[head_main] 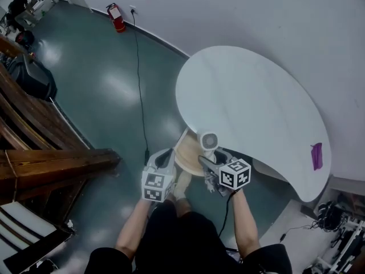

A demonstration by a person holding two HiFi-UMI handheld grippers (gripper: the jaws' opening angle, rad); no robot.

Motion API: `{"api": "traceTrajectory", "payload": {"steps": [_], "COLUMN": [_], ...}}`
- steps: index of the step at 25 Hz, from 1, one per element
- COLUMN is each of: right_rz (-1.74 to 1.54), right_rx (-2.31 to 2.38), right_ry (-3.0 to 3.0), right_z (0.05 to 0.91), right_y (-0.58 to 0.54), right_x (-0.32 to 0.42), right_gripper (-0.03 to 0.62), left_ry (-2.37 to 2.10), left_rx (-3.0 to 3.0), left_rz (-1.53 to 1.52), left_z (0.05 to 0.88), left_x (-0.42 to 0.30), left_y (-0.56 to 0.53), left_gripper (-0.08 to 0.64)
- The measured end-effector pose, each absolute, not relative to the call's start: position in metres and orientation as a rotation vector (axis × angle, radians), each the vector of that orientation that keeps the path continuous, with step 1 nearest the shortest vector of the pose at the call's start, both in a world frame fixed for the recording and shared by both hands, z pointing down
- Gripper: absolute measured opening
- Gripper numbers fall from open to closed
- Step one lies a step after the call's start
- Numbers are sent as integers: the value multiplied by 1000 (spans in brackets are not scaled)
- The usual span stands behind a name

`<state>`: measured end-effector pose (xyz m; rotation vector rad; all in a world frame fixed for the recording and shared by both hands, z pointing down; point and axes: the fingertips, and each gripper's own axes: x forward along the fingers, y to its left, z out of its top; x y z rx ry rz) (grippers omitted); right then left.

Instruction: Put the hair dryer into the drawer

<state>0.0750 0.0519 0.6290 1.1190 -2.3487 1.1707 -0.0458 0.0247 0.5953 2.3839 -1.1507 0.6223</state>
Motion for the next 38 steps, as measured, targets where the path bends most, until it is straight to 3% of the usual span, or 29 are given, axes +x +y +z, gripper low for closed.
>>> {"api": "traceTrajectory", "payload": {"steps": [18,38], "right_rz": [1015,1021], "right_rx": [770,626], "right_ry": [-2327,-2192], "right_z": [671,744], "right_y": [63,66], "right_x": [31,41], "right_gripper": [256,256], "left_ry": [-1162,-1168], "left_rx": [2298,2218], "left_rz": [636,677], "left_z": [641,679], "left_x": [-62,-71], "left_y": [24,21], "left_gripper": [6,6]}}
